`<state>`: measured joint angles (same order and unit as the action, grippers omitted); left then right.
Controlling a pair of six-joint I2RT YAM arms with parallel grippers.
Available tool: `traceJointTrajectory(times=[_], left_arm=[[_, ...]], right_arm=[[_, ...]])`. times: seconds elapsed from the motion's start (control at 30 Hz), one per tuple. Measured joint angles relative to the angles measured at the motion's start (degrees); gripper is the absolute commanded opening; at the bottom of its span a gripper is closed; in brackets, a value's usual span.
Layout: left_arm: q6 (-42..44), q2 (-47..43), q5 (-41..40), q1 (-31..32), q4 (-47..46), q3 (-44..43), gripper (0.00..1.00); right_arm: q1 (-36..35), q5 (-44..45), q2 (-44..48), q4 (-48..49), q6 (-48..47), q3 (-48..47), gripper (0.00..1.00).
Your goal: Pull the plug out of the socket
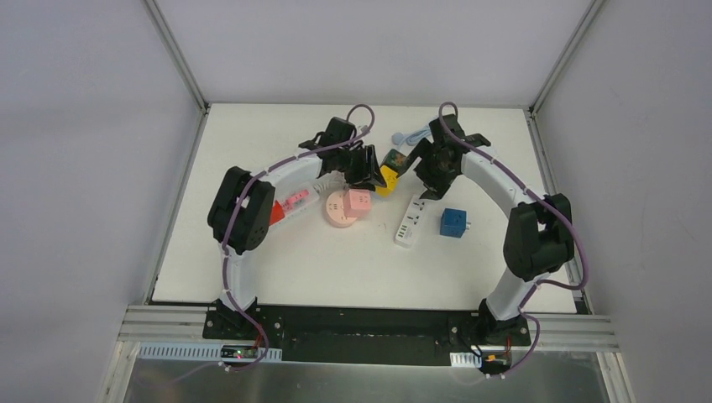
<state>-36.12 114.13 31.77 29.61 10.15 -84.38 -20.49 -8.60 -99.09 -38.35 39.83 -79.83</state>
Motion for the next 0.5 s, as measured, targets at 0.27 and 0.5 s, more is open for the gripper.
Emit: traceJointTrajectory(times=[0.27,0.5], left_arm=[[-0.48,0.00,-1.84,1.33,4.74,-2.58,0.55],[-0.79,0.02,-2.69,-2.49,7.67,-6.29,0.60]], right_arm=[[-0.68,1.49,-5.27,0.42,-0.90,-8.63,0.94],[-1.51,1.86,-11.45,1.77,-1.07,-12.66,0.94]])
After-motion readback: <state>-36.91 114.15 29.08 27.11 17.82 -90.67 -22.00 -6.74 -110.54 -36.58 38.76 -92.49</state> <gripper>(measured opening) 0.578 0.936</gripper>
